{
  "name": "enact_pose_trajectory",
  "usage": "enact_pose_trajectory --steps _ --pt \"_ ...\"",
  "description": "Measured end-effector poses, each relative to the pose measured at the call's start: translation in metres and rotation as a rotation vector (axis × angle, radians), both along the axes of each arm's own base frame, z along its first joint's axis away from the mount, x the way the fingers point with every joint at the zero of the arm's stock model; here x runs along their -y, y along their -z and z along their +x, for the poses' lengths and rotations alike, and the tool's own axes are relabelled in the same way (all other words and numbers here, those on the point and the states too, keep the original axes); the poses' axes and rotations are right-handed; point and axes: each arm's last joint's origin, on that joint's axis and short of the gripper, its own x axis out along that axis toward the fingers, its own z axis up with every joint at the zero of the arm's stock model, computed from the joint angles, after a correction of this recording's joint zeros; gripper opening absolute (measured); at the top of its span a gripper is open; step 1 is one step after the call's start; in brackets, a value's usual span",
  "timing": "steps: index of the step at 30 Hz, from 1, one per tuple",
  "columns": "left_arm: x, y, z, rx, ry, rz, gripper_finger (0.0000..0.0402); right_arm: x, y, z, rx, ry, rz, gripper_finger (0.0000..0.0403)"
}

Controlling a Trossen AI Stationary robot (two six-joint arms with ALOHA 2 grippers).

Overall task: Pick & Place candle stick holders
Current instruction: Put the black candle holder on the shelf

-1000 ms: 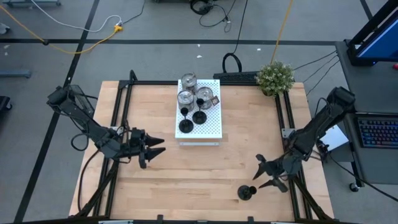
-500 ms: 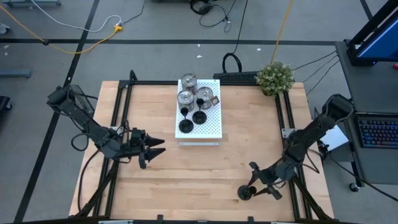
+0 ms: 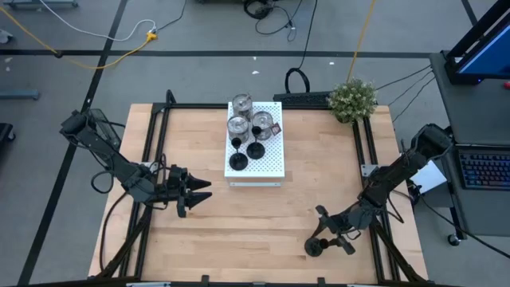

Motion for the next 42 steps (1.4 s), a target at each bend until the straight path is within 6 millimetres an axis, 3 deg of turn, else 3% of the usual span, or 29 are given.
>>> enact_pose_trajectory --steps 8,17,24,29,35,42 --pt "0.000 0.000 0.000 -0.001 0.001 0.006 0.0248 -0.001 -0.005 0.002 0.052 -0.002 0.026 0.0134" --pt "0.000 0.000 0.000 -0.002 0.001 0.010 0.0248 -0.002 -0.007 0.002 0.105 -0.019 -0.013 0.0015" --pt "0.000 0.000 0.000 -0.004 0.002 0.025 0.0248 0.006 -0.014 0.008 0.154 0.008 -0.013 0.0009" --pt "0.000 0.000 0.000 -0.006 0.003 0.046 0.0248 0.024 -0.033 0.016 0.276 0.073 -0.014 0.0008" --pt "0.000 0.000 0.000 -0.010 0.007 0.088 0.0248 0.059 -0.063 0.024 0.427 0.227 -0.002 0.0008" --pt "0.000 0.001 0.000 -0.018 0.008 0.119 0.0248 0.093 -0.116 0.048 0.472 0.408 -0.100 0.0008"
